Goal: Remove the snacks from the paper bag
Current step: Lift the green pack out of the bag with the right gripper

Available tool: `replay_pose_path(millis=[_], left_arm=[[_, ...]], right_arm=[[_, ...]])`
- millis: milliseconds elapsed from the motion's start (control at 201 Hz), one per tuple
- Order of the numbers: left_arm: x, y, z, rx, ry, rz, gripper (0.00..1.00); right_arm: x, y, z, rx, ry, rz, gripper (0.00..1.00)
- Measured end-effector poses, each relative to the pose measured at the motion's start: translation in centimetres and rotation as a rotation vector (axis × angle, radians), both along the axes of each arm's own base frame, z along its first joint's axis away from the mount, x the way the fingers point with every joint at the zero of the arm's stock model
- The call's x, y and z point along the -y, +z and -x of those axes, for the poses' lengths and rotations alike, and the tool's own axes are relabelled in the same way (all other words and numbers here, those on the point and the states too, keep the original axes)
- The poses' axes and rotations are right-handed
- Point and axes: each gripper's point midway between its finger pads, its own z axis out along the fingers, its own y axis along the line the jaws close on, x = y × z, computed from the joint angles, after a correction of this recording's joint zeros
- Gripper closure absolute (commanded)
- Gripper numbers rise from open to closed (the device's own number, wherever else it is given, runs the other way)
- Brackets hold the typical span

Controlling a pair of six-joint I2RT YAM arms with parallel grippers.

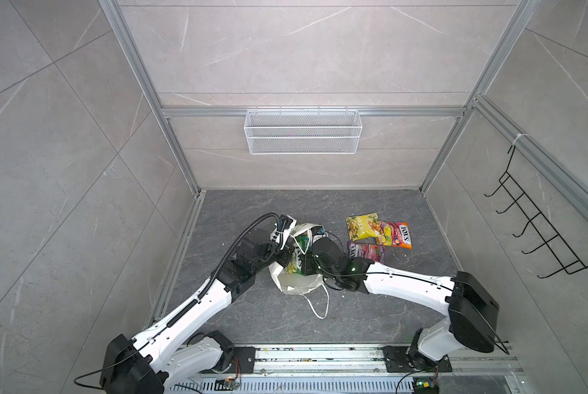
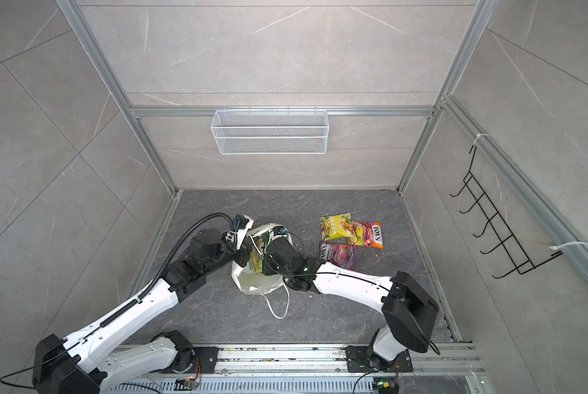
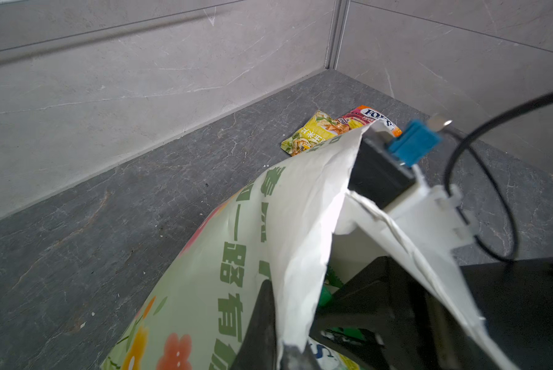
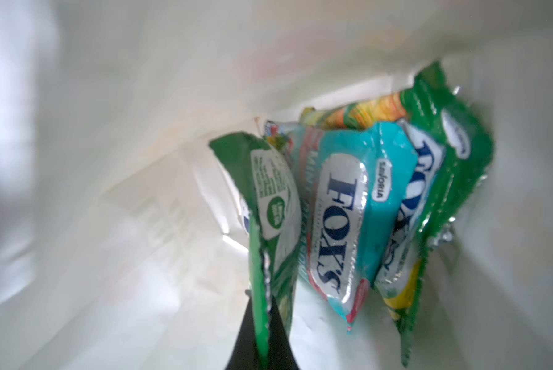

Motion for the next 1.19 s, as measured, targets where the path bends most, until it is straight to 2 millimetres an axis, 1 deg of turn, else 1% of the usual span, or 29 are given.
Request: replay_pose_path(millis=[159, 318, 483, 786, 876, 1020, 1100, 1194], left_arm=[[-0.2, 0.0, -0.2, 0.004, 0.015, -0.005, 1.00], [-0.3, 0.0, -0.3, 0.005, 0.021, -0.007, 1.00], [-0.6, 0.0, -0.5, 0.010, 0.041, -0.014, 1.00], [-0.9, 1.2, -0.8, 0.049, 0.049, -0.054, 1.00], [-1.0, 1.7, -0.8, 0.063, 0.043, -0.070, 1.00], [-1.0, 2.3, -0.9, 0.079, 0.033, -0.103, 1.00], [-0.9, 2.4, -1.0, 0.084, 0.028, -0.115, 1.00], [-0.8, 2.2, -1.1, 0.086, 0.024, -0.125, 1.00]], right_arm=[[0.9, 3.4, 1.2, 0.071, 0.048, -0.055, 1.00], [1.4, 5.2, 2.1, 0.122, 0.092, -0.079, 1.00], [2.3, 7.9, 3.2, 0.180, 0.138, -0.095, 1.00], [5.8, 12.6, 6.0, 0.281, 0.205, -0.060, 1.00], [6.9, 14.4, 6.7, 0.316, 0.217, -0.057, 1.00], [8.2, 18.2, 7.6, 0.376, 0.226, -0.063, 1.00], [9.2, 20.1, 7.8, 0.397, 0.216, -0.060, 1.00], [10.6, 21.7, 7.6, 0.405, 0.190, -0.038, 1.00]])
